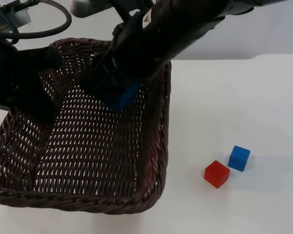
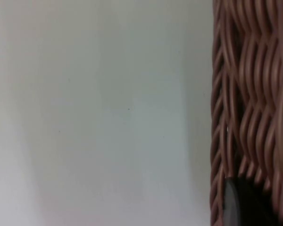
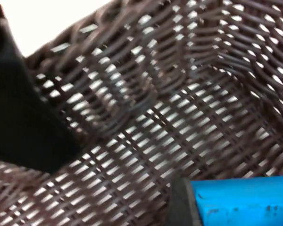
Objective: Pick up the basket with the left hand and place the largest block into the basket with the right hand.
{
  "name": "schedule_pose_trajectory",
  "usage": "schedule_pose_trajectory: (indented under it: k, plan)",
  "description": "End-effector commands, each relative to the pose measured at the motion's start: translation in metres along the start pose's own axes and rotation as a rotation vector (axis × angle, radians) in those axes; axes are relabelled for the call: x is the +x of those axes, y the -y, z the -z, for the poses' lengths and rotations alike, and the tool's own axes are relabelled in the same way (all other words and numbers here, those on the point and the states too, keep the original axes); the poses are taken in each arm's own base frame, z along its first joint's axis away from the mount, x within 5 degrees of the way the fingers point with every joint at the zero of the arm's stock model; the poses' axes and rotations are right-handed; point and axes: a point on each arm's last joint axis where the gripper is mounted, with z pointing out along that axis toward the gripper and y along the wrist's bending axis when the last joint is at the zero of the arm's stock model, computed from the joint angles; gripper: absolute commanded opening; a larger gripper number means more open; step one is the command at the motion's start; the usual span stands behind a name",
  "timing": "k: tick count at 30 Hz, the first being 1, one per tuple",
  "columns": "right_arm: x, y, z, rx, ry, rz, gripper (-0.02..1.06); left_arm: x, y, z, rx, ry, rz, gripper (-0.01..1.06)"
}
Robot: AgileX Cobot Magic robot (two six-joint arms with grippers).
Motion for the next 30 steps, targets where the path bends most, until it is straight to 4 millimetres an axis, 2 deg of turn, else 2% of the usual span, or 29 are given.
schedule_pose_trajectory:
  k: [1,3,4,5,6,7,8,10,13,17,26,27,30]
  plan:
    - [-0.004,-0.003,0.001,-0.001,0.027,0.011,0.03,-0.001,0.005,0.005,0.023,0.025,0.014,0.0]
    - [-0.003,-0.003,0.001,-0.003,0.017,0.034,0.15,-0.001,0.005,0.005,0.023,0.025,0.014,0.0]
    - [-0.002,-0.004,0.001,-0.007,0.003,0.052,0.28,-0.001,0.005,0.005,0.024,0.022,0.014,0.0]
    - [-0.002,-0.004,0.001,-0.007,0.003,0.052,0.28,-0.001,0.005,0.005,0.024,0.022,0.014,0.0]
    - [-0.001,-0.004,0.001,-0.008,-0.005,0.055,0.4,-0.001,0.005,0.005,0.027,0.018,0.015,0.0]
    - [-0.001,-0.004,0.001,-0.009,-0.009,0.055,0.46,0.0,0.005,0.005,0.027,0.017,0.015,0.0]
    - [0.0,-0.004,0.001,-0.011,-0.015,0.055,0.63,0.0,0.005,0.005,0.03,0.015,0.016,0.0]
    - [0.001,-0.004,0.001,-0.013,-0.023,0.055,0.77,0.0,0.006,0.005,0.031,0.016,0.018,0.0]
    - [0.0,-0.004,0.004,-0.016,-0.034,0.058,0.81,0.0,0.006,0.005,0.031,0.016,0.018,0.0]
    - [-0.004,-0.004,0.015,-0.012,-0.043,0.083,0.8,0.0,0.006,0.005,0.031,0.016,0.018,0.0]
    - [-0.009,0.003,0.058,0.002,-0.133,0.131,0.8,0.0,0.006,0.005,0.033,0.01,0.018,0.0]
    - [-0.009,0.003,0.058,0.002,-0.133,0.131,0.8,0.0,0.006,0.005,0.033,0.01,0.018,0.0]
    - [-0.012,0.005,0.079,0.001,-0.155,0.128,0.8,0.001,0.006,0.005,0.036,0.002,0.018,0.0]
